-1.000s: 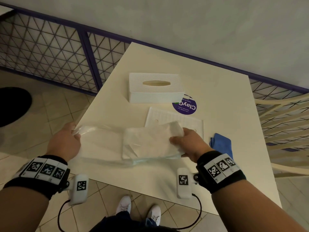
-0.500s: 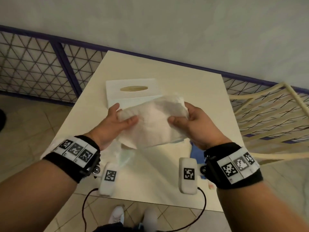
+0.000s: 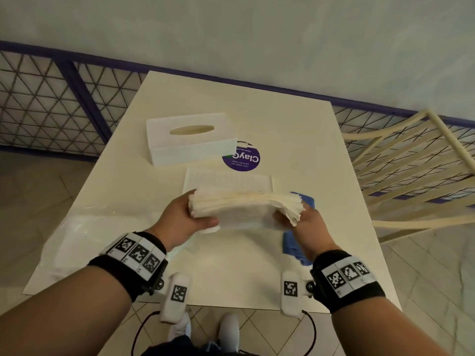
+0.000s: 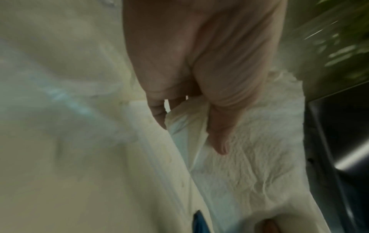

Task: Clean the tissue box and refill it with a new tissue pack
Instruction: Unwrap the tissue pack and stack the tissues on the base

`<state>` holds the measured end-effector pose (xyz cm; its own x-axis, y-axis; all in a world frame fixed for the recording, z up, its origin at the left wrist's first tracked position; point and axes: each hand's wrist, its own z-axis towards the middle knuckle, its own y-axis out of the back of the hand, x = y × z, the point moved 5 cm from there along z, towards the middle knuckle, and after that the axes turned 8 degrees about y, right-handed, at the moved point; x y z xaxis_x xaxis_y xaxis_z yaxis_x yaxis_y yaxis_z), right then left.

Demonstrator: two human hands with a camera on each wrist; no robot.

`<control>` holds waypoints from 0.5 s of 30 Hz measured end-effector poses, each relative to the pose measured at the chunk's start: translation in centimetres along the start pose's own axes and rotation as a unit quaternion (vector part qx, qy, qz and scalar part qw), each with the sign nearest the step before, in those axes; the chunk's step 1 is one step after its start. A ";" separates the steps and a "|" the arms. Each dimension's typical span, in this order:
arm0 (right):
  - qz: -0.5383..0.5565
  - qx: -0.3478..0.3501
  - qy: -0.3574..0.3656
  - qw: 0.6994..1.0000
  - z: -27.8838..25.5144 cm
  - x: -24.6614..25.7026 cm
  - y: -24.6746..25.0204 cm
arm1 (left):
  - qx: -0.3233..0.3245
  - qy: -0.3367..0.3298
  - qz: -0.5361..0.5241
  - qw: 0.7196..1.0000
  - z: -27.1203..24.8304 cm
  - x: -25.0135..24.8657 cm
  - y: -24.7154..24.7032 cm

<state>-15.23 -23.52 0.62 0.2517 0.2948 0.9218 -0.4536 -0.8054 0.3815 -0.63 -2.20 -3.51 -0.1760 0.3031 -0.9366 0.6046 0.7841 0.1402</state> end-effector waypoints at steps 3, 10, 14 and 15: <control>0.022 -0.007 -0.035 0.999 -0.5 -2.6 -0.7 | -0.005 0.020 0.028 0.999 0.0 1.4 -0.5; 0.034 0.007 -0.039 0.999 -0.6 -6.1 -2.7 | -0.035 0.074 0.126 0.989 0.5 4.0 0.0; 0.036 0.001 -0.031 0.999 -0.4 -7.0 -2.8 | -0.023 0.029 0.140 0.989 0.7 4.3 -0.4; 0.027 0.002 -0.031 0.999 -0.4 -7.3 -2.8 | -0.018 0.026 0.148 0.989 0.7 4.5 -0.6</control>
<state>-16.13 -23.18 -7.12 0.2792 0.2186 0.9350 -0.4644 -0.8215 0.3308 -1.28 -1.71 -7.99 -0.0355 0.5479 -0.8358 0.6076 0.6758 0.4172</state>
